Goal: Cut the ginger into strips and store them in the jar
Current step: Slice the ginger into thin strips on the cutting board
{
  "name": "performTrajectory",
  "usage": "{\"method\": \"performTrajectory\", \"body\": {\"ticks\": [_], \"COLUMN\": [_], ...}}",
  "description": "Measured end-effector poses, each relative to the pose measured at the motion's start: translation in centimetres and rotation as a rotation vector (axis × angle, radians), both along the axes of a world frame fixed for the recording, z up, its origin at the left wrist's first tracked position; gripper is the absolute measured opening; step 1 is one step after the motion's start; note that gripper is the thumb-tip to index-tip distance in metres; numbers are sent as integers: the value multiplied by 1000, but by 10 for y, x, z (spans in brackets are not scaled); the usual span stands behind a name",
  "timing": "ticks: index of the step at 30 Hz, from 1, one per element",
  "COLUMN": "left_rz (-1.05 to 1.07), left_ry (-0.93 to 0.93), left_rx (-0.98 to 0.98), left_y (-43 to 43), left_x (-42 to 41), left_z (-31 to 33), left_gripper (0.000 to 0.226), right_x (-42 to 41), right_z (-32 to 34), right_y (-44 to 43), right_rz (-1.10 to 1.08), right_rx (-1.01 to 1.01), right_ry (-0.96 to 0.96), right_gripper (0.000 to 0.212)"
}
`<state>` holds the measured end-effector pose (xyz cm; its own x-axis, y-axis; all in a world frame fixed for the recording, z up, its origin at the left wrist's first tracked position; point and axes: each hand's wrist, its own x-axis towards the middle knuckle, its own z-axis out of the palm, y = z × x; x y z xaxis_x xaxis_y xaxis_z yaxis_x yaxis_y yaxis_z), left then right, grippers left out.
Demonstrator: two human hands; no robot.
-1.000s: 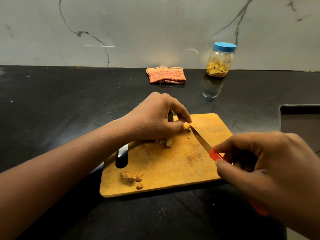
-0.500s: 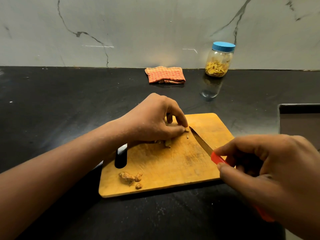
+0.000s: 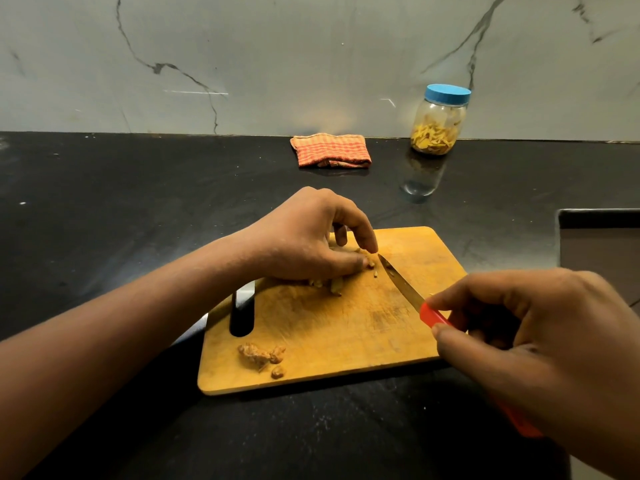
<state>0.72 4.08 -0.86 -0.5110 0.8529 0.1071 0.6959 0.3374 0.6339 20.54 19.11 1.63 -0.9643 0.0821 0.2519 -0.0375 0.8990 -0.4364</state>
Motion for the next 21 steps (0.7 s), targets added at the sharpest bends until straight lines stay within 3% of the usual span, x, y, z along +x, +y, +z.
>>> {"method": "performTrajectory", "body": {"ticks": [7,12,21], "left_rz": [-2,62,62], "left_ry": [20,12,-9], "left_rx": [-34,48,-89], "left_y": [1,-9,-9], "left_x": [-1,-11,-16], "left_z": [1,10,15], "left_gripper": [17,15,12], "right_x": [4,3,-9], "right_z": [3,2,-2], "right_y": [-3,-4,-9], "right_rz": [13,18,89], "right_rx": [-15,-9,-71], "right_ry": [17,21,2], "right_gripper": [14,14,11]}}
